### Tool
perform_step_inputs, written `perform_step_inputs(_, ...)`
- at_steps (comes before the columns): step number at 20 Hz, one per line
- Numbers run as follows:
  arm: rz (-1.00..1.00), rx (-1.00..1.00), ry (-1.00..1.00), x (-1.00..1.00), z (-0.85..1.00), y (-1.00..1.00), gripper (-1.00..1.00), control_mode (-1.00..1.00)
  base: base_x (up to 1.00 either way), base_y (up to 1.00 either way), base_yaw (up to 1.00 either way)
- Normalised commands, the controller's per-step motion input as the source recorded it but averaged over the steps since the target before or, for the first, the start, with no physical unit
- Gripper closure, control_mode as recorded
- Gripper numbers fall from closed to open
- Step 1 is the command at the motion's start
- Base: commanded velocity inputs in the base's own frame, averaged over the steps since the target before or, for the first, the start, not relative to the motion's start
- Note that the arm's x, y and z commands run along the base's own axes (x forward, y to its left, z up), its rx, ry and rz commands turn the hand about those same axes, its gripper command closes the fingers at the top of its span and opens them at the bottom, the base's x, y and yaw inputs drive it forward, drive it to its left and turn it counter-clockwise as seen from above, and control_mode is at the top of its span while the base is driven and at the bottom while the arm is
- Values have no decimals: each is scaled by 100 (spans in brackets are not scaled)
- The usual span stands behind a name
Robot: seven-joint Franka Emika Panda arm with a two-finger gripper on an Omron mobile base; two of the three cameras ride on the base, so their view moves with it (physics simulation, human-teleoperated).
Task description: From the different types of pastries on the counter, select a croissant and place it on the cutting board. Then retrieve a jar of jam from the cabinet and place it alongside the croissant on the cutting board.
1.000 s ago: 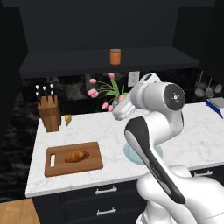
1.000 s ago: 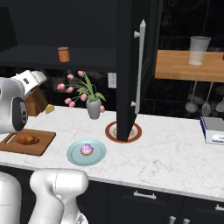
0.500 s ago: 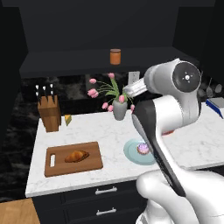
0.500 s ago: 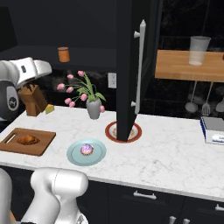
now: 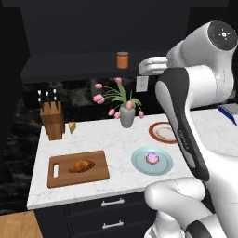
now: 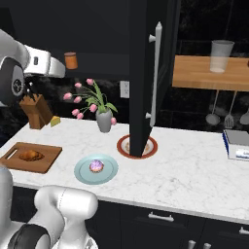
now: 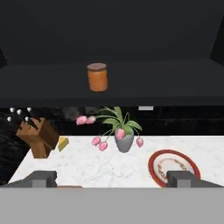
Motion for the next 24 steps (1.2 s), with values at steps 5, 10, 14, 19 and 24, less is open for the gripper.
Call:
perform_step_inputs(5, -2, 39, 35, 4, -9, 0, -100, -100, 0, 0, 0)
perform_step_inputs(10, -1, 17, 11, 41, -17, 0, -100, -100, 0, 0, 0)
perform_step_inputs(14, -1, -4, -23, 24, 0, 1, -100, -100, 0, 0, 0)
perform_step_inputs(19, 0, -29, -50, -1, -31, 16, -100, -100, 0, 0, 0)
perform_step_inputs(24, 0, -15, -22, 17, -9, 12, -100, -100, 0, 0, 0)
